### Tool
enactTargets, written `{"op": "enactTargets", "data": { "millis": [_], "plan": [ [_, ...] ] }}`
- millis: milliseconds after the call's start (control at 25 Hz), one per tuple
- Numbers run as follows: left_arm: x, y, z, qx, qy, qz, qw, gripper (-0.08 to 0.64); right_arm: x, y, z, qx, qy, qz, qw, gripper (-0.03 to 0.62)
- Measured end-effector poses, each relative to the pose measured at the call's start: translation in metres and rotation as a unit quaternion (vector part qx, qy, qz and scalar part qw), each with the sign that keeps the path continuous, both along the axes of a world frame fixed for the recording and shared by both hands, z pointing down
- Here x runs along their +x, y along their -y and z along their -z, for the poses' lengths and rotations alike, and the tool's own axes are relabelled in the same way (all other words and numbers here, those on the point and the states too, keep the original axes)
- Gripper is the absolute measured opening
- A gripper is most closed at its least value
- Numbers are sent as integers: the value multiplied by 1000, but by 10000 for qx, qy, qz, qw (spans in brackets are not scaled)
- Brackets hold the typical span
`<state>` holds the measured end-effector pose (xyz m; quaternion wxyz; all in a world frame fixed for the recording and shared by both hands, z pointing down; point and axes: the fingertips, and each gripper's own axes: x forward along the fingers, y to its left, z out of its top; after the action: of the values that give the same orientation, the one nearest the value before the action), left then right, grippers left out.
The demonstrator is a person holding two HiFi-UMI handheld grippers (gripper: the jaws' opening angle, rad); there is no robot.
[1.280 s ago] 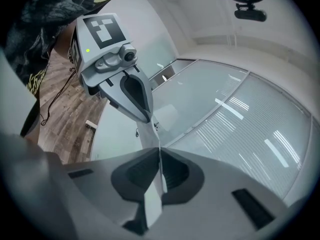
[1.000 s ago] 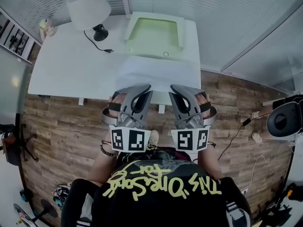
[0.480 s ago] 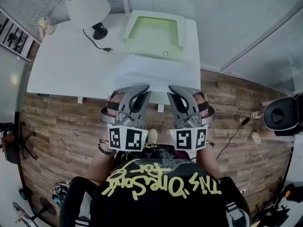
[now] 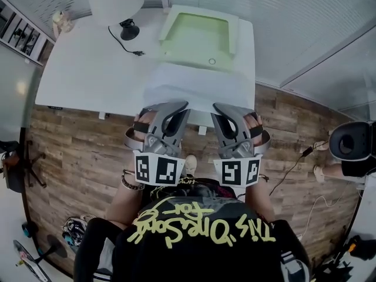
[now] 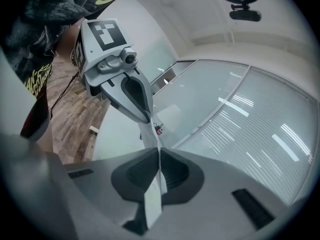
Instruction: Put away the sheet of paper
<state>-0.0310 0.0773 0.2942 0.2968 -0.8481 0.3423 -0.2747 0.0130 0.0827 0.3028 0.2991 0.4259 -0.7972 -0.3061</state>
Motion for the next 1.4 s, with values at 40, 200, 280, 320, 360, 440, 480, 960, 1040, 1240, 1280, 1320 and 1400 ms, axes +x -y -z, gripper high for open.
{"op": "enactTargets", "data": {
  "millis": [40, 200, 280, 320, 360, 440, 480, 960, 1040, 1240, 1280, 1320, 1400],
  "plan": [
    [0, 2, 0, -2, -1, -16, 10000, 8, 0, 2, 0, 5, -7, -4, 10000, 9],
    [-2, 12, -5, -53, -13, -97, 9999, 8, -2, 12, -3, 14, -96, -12, 10000, 9],
    [-4, 17, -7, -96, -35, -170, 9998, 8, -3, 18, -4, 12, -132, -34, 9999, 9],
    [-4, 20, -9, -125, -51, -207, 9997, 8, -3, 21, -5, 0, -142, -46, 9999, 9],
    [-4, 24, -10, -158, -66, -242, 9996, 8, -3, 25, -6, -18, -154, -56, 9999, 9],
    [-2, 32, -12, -222, -72, -296, 9993, 8, -2, 32, -9, -74, -173, -73, 9998, 9],
    [-2, 36, -14, -257, -68, -317, 9991, 8, -1, 35, -10, -112, -173, -80, 9998, 9],
    [1, 68, -35, -502, 71, -442, 9977, 8, 1, 65, -31, -423, -165, -178, 9988, 9],
    [1, 71, -38, -519, 93, -457, 9976, 8, 1, 68, -33, -451, -187, -194, 9986, 9],
    [2, 79, -42, -580, 88, -495, 9970, 8, 1, 75, -38, -520, -198, -265, 9981, 9],
    [2, 81, -42, -583, 103, -508, 9970, 8, 2, 77, -38, -530, -186, -282, 9980, 9],
    [2, 83, -43, -588, 124, -520, 9968, 8, 2, 80, -39, -544, -178, -298, 9979, 9],
    [2, 87, -46, -617, 156, -535, 9965, 8, 2, 84, -42, -584, -188, -324, 9976, 9]
  ]
}}
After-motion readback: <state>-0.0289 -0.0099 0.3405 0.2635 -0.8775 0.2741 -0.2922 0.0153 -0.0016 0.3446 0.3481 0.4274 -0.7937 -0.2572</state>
